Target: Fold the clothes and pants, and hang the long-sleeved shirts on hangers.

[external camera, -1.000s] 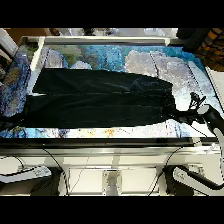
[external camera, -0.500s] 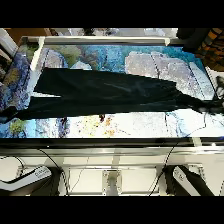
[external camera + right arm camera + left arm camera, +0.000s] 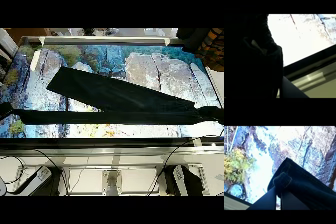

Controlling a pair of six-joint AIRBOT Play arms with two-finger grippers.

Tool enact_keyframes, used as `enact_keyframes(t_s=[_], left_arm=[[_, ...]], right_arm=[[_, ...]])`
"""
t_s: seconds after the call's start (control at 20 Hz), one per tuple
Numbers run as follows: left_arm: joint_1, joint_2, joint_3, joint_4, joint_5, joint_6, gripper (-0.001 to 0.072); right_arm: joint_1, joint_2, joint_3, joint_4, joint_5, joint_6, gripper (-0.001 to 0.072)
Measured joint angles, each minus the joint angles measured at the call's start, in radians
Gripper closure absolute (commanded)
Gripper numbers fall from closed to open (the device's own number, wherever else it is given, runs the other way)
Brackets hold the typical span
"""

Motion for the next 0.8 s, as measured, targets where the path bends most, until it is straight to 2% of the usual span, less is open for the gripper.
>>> enact_keyframes(t_s=[0.35, 0.55, 0.8], left_arm=[[0.0, 0.025, 0.092, 0.003, -0.066, 0.0, 0.0688], [-0.003, 0.061, 0.196, 0.0, -0.156, -0.003, 0.0688], [-0.068, 0.101, 0.292, 0.001, -0.195, -0.015, 0.0689]], right_arm=[[-0.019, 0.021, 0.073, -0.008, 0.27, -0.013, 0.07], [-0.02, 0.038, 0.178, -0.021, 0.34, -0.013, 0.0701], [0.005, 0.042, 0.24, -0.031, 0.423, -0.03, 0.0701]])
